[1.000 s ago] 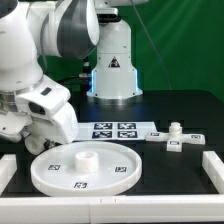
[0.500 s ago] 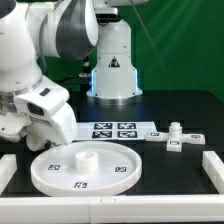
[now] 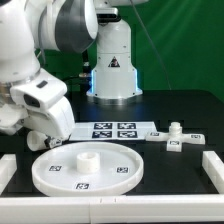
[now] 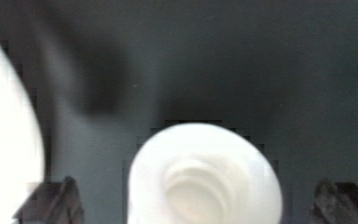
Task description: Assemble round table
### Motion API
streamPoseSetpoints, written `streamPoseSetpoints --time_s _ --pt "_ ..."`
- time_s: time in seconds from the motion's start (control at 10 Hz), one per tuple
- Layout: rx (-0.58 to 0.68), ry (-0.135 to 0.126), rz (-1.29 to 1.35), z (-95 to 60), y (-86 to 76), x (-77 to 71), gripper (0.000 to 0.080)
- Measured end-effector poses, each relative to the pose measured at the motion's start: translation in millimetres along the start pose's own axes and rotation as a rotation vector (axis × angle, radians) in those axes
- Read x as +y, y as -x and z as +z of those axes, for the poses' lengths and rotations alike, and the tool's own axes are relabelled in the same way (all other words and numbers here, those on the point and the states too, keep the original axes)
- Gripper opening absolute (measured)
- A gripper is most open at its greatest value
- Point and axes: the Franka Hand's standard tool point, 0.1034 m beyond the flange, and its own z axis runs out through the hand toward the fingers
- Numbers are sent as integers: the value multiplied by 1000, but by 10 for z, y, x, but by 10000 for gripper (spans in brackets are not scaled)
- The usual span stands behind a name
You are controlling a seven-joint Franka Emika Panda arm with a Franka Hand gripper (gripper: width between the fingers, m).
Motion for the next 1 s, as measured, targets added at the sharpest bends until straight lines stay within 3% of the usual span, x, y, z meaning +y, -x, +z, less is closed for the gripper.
streamPoseSetpoints --time_s 0.2,0.4,0.6,0.8,1.0 --pt "-45 9 38 -269 14 46 649" --pt "-84 21 129 -503 -65 251 649" --pt "-94 35 267 -578 -133 632 649" --pt "-110 54 345 -687 -135 906 649" --pt "-110 57 361 -674 -131 903 649"
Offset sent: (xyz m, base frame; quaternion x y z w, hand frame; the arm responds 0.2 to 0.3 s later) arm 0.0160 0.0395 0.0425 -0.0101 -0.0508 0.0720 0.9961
